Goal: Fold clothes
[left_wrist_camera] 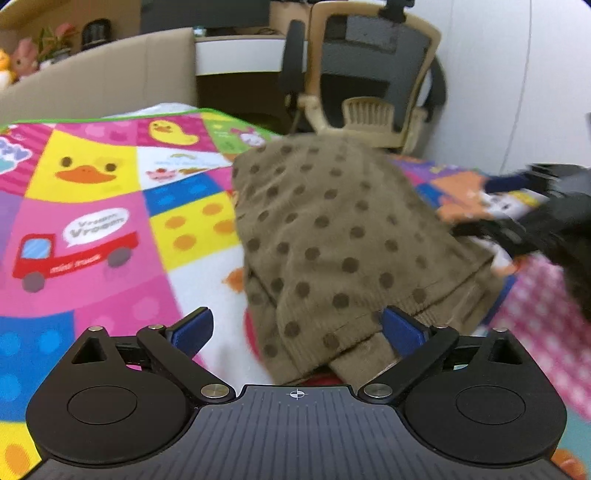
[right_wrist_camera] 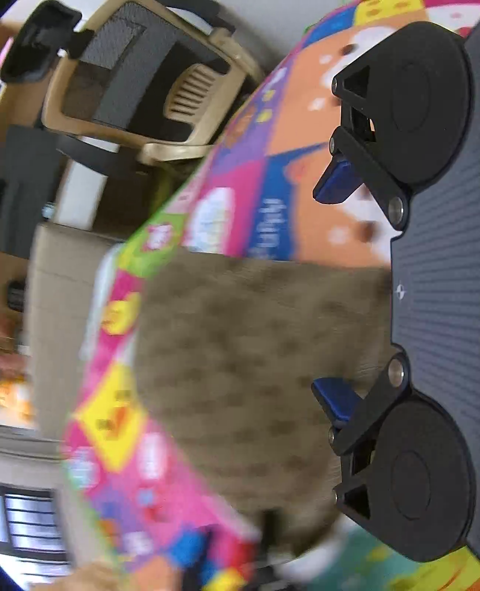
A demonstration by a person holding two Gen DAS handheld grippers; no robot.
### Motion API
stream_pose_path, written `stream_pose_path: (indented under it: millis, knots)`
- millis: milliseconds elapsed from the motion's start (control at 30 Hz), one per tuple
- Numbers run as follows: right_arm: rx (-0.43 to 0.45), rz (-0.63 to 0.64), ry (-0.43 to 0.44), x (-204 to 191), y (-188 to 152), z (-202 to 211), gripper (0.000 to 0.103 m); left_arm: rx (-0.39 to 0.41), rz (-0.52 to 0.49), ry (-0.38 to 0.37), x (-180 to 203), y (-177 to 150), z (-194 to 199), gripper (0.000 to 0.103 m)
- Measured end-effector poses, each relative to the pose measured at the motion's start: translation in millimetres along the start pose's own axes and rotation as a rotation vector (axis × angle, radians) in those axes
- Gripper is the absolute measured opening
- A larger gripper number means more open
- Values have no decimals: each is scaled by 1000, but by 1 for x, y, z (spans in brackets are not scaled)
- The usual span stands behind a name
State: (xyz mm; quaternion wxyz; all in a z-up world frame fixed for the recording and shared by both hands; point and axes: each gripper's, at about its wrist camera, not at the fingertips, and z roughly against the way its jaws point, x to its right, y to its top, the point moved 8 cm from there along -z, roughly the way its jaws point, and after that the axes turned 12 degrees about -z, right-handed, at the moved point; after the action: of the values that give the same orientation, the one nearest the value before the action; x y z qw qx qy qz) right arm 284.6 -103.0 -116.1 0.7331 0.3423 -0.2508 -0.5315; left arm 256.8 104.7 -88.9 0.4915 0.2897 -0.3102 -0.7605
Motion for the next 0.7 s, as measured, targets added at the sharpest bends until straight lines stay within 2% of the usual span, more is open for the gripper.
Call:
stream_pose_path:
  millis: [200,333,433,533,633,700]
  knots:
    - [11,-136,40,12,-13,21,103,40,89,60,12,-9,27,101]
    - [10,-147,52,17,-35,46,103,73,161,94,23,-16,48,101]
    - [9,-155,61,20,-52,65,103,85,245,89,41,-31,61,102]
    - [19,-136,33,25,-69,79,103,66,245,70,59,-44,66,102]
    - [-38,-145,79,30,-86,79,103,73,183,92,77,-51,72,102]
    - [-33,-170,101,33,-87,79,103,97,142,121,83,-49,77,102]
